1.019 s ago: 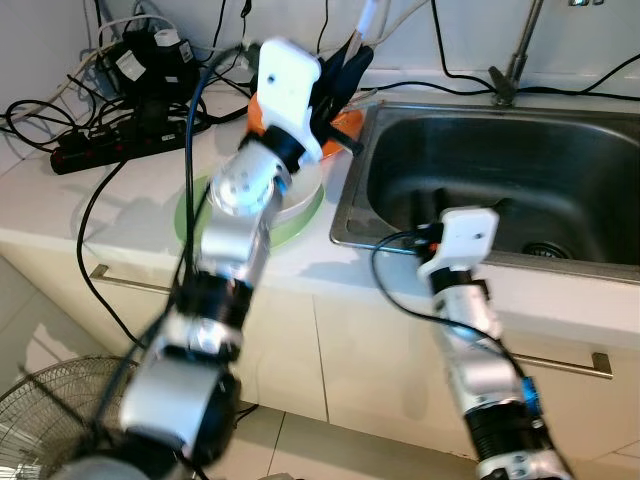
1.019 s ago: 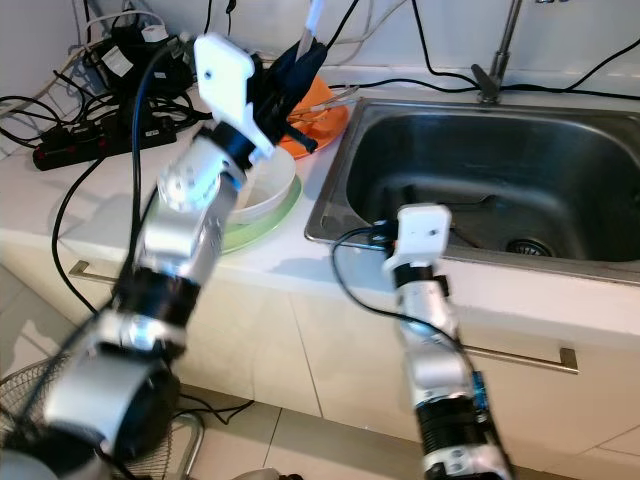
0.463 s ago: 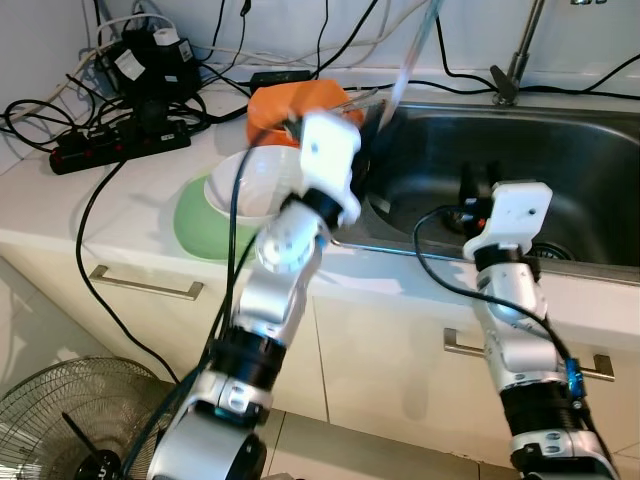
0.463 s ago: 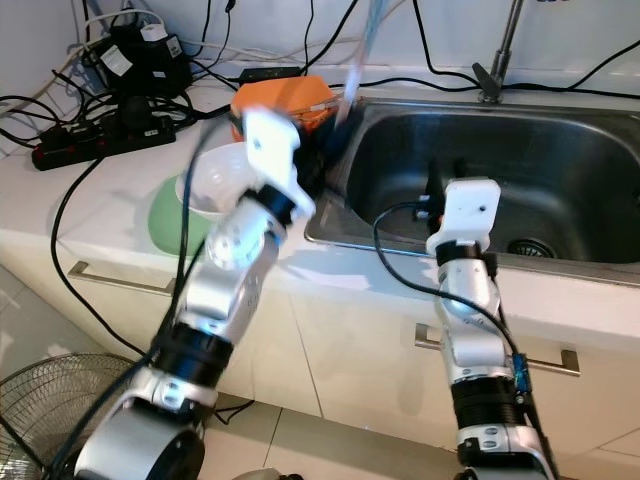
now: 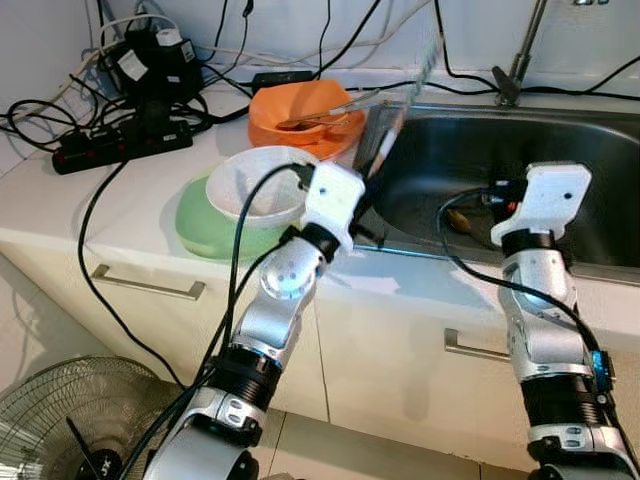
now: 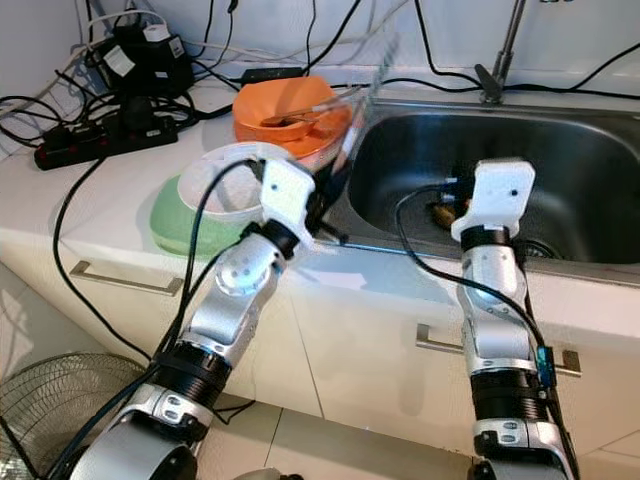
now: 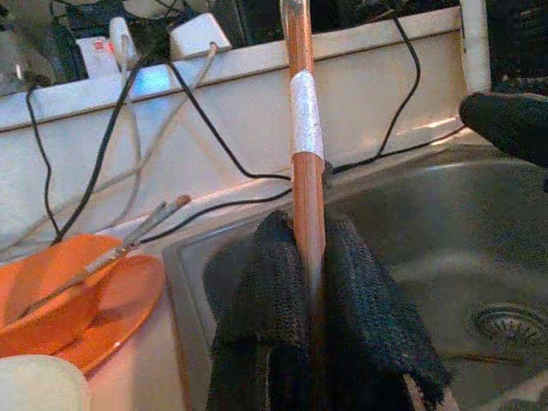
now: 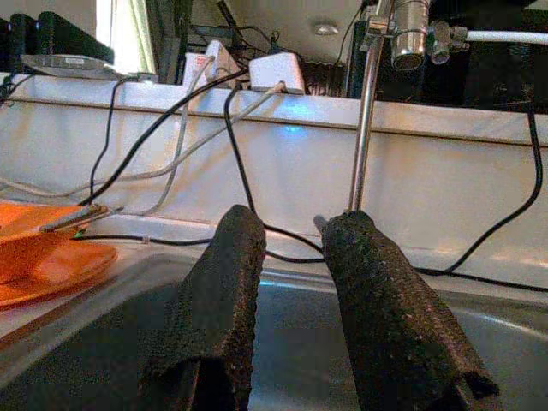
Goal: Kitchen organization
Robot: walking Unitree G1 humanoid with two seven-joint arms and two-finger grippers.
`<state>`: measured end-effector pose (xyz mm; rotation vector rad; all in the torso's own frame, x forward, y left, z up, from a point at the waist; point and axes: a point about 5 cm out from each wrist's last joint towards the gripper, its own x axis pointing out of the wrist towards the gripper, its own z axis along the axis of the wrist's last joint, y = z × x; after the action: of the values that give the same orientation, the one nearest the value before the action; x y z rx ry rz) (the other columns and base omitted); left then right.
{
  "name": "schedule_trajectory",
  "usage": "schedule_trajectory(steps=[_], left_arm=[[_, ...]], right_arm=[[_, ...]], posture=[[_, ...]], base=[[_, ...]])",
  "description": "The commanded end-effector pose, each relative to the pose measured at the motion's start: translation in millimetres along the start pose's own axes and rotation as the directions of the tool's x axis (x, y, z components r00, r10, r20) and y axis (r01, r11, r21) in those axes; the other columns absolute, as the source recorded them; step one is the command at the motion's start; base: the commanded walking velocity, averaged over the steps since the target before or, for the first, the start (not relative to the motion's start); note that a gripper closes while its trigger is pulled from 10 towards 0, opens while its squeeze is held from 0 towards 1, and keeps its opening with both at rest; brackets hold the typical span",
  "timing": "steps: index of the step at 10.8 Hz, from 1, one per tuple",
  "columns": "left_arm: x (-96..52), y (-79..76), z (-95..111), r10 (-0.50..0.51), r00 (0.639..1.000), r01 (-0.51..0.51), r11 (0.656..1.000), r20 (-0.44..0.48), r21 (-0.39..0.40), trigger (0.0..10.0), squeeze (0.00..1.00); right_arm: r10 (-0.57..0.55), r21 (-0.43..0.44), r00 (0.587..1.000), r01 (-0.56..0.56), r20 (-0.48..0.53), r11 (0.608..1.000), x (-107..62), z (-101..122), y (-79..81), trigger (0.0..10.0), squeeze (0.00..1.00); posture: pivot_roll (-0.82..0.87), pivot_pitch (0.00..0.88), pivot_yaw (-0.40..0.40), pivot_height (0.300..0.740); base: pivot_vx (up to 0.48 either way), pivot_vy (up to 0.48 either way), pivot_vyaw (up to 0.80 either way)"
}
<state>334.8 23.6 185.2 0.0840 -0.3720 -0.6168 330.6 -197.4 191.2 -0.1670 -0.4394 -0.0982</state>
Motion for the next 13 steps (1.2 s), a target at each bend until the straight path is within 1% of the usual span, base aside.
schedule_trajectory(steps=[1, 2, 3, 5, 8, 9, 10, 11, 12, 13], left_arm=[[-2.4, -1.1, -3.9, 0.005, 1.000, -0.005, 1.000, -0.010, 0.014, 10.0, 0.00], [-4.5, -3.1, -8.0, 0.006, 1.000, -0.006, 1.000, -0.017, 0.023, 10.0, 0.00], [-7.6, -4.2, -14.1, 0.001, 0.999, 0.000, 0.999, -0.036, 0.053, 10.0, 0.00], [-10.6, -6.6, -22.9, -0.009, 0.998, 0.014, 0.997, -0.064, 0.081, 10.0, 0.00], [-12.8, -9.9, -32.1, -0.007, 0.995, 0.016, 0.995, -0.096, 0.094, 10.0, 0.00], [-12.6, -11.4, -33.9, -0.009, 0.995, 0.019, 0.995, -0.102, 0.102, 10.0, 0.00], [-12.5, -11.8, -34.7, -0.008, 0.995, 0.019, 0.994, -0.103, 0.104, 10.0, 0.00], [-12.7, -12.6, -35.9, -0.009, 0.994, 0.021, 0.993, -0.107, 0.112, 10.0, 0.00], [-12.8, -13.1, -36.6, -0.010, 0.994, 0.023, 0.993, -0.109, 0.119, 10.0, 0.00], [-12.9, -13.1, -37.0, -0.009, 0.994, 0.022, 0.992, -0.109, 0.121, 10.0, 0.00]], right_arm=[[0.011, 0.006, 1.000, -0.011, 0.020, 1.000, 5.5, 7.3, 2.6, 10.0, 0.00], [0.017, 0.006, 1.000, -0.017, 0.018, 1.000, 5.0, 8.0, 2.7, 10.0, 0.00], [0.042, 0.006, 0.999, -0.042, 0.004, 0.999, 4.2, 6.9, 4.0, 10.0, 0.00], [0.070, -0.006, 0.997, -0.070, -0.022, 0.998, 1.3, 1.4, 6.3, 10.0, 0.00], [0.107, -0.021, 0.993, -0.108, -0.050, 0.994, -1.2, -0.9, 8.6, 10.0, 0.00], [0.112, -0.041, 0.990, -0.116, -0.087, 0.992, -2.7, -4.8, 8.0, 10.0, 0.00], [0.116, -0.020, 0.986, -0.119, -0.116, 0.993, -4.2, -7.1, 10.0, 10.0, 1.00], [0.106, 0.019, 0.986, -0.104, -0.130, 0.994, -4.0, -5.6, 11.6, 10.0, 1.00], [0.085, 0.088, 0.986, -0.072, -0.147, 0.994, -1.7, -2.0, 12.4, 10.0, 0.17], [0.093, 0.146, 0.986, -0.073, -0.138, 0.987, 0.3, 4.2, 14.8, 10.0, 0.00]], posture=[[0.02, 0.000, 0.109, 0.740], [0.02, 0.000, 0.108, 0.740], [0.02, 0.000, 0.111, 0.740], [0.02, 0.000, 0.108, 0.740], [0.02, 0.000, 0.108, 0.740], [0.01, 0.000, 0.107, 0.740], [0.01, 0.000, 0.108, 0.740], [0.01, 0.000, 0.105, 0.740], [0.02, 0.000, 0.104, 0.740], [0.02, 0.000, 0.104, 0.740]], base=[[0.000, 0.000, 0.00], [0.000, 0.000, 0.00], [0.000, 0.000, 0.00], [0.000, 0.000, 0.00], [0.000, 0.000, 0.00], [0.000, 0.000, 0.00], [0.000, 0.000, 0.00], [0.000, 0.000, 0.00], [0.000, 0.000, 0.00], [0.000, 0.000, 0.00]])
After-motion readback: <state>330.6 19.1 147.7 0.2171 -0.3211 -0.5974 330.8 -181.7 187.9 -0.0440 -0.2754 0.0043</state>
